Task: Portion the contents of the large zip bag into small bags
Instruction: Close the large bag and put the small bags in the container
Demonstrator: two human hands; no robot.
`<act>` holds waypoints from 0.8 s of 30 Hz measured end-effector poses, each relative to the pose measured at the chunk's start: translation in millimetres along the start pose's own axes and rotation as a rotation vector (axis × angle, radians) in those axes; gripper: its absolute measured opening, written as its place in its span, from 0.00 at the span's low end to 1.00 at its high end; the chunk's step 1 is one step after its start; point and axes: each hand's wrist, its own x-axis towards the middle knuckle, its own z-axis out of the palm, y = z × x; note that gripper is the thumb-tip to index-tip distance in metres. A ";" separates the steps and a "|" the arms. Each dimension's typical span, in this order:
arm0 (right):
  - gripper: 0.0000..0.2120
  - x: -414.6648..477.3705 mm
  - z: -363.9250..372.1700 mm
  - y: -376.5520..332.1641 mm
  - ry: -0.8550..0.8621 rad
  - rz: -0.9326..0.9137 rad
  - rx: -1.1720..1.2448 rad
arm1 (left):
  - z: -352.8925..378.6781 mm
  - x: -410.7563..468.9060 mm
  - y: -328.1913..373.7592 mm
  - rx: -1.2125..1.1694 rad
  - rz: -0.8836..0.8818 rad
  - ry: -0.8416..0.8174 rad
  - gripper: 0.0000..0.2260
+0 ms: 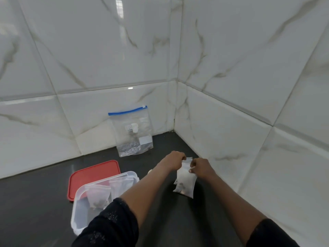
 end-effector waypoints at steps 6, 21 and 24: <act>0.23 6.1 15.9 9.2 -0.126 -0.015 -0.043 | 19.9 27.9 7.6 0.114 -0.021 -0.045 0.18; 0.13 2.8 -1.5 2.7 -0.218 -0.137 0.060 | 4.9 23.8 0.3 0.015 -0.158 -0.048 0.08; 0.10 -0.8 -19.6 -8.9 -0.224 -0.192 0.062 | -21.5 12.5 -2.5 -0.050 -0.151 0.012 0.07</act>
